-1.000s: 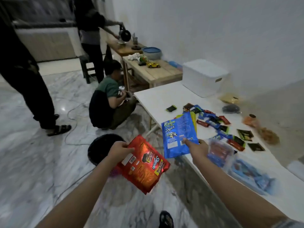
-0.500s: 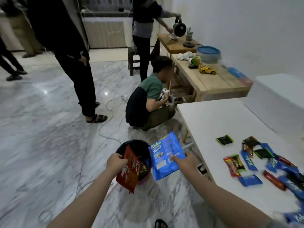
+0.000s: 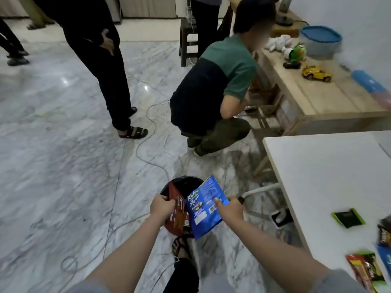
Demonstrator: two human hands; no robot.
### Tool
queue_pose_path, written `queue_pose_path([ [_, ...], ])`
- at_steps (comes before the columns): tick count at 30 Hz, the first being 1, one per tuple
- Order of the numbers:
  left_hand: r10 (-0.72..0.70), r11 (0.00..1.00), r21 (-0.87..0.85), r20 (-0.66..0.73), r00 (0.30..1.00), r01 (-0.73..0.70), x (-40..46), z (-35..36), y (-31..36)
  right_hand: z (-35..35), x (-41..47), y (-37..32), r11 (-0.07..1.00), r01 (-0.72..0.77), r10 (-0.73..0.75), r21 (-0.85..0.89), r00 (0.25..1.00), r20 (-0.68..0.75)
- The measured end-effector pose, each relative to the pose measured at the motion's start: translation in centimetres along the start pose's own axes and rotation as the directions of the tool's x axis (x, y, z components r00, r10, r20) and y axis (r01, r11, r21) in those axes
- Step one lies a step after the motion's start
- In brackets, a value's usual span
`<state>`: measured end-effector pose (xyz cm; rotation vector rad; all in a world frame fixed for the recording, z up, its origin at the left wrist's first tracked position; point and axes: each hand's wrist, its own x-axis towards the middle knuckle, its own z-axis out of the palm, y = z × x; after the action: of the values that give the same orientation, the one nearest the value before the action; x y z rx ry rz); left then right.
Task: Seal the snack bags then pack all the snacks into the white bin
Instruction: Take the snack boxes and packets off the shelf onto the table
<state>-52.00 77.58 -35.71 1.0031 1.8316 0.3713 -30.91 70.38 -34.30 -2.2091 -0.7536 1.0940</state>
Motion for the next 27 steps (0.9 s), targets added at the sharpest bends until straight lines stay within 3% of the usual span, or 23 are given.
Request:
queue_pose_path([
  [4,-0.042,0.999,0.011,0.054,0.998,0.041,3.9,0.0,1.3,2.5,3.1,-1.7,0.991,-0.11,0.11,-0.078,0.994,-0.006],
  [13,-0.066,0.983,0.177,0.128,0.99,0.043,8.6,1.1,3.7,6.5,8.8,-4.7,0.91,-0.112,0.183,-0.399,0.972,0.146],
  [22,-0.141,0.955,0.283,0.181,0.973,0.086,10.2,3.1,4.5,6.1,13.1,-6.8,0.892,-0.08,0.248,-0.445,0.91,0.333],
  [27,-0.144,0.952,0.296,0.202,0.969,0.08,9.9,3.9,7.0,4.4,14.3,-6.8,0.886,-0.079,0.249,-0.457,0.912,0.326],
])
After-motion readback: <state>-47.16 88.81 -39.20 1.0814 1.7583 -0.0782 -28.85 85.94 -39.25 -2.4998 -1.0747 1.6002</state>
